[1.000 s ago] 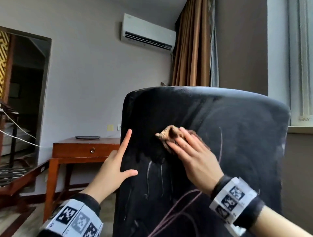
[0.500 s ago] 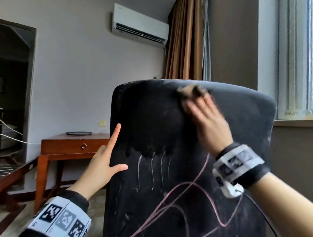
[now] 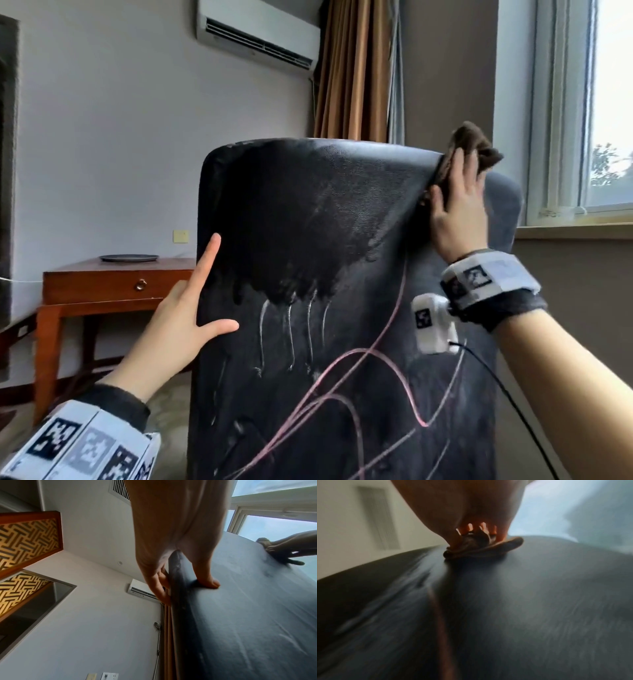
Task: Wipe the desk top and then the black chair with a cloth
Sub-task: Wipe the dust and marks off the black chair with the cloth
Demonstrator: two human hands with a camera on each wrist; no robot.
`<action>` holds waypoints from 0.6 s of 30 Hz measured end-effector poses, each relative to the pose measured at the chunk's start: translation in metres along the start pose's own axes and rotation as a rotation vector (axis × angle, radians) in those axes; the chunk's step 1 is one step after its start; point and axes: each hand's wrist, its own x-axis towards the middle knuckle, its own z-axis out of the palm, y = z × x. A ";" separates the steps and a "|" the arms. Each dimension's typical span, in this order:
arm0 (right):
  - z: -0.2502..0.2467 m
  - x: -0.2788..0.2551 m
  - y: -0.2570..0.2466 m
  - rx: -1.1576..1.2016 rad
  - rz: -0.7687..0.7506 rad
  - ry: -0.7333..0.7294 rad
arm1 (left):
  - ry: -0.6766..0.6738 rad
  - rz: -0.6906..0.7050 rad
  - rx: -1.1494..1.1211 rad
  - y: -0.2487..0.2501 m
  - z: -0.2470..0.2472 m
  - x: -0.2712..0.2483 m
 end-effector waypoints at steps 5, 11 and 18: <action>0.028 -0.065 -0.015 -0.061 -0.513 -0.098 | -0.011 0.005 0.017 -0.003 -0.001 0.002; 0.025 -0.035 -0.005 0.142 -0.090 0.043 | 0.001 0.015 0.022 -0.002 0.001 0.003; 0.052 -0.143 -0.033 0.055 -0.481 -0.165 | 0.003 -0.002 0.038 -0.001 0.000 0.000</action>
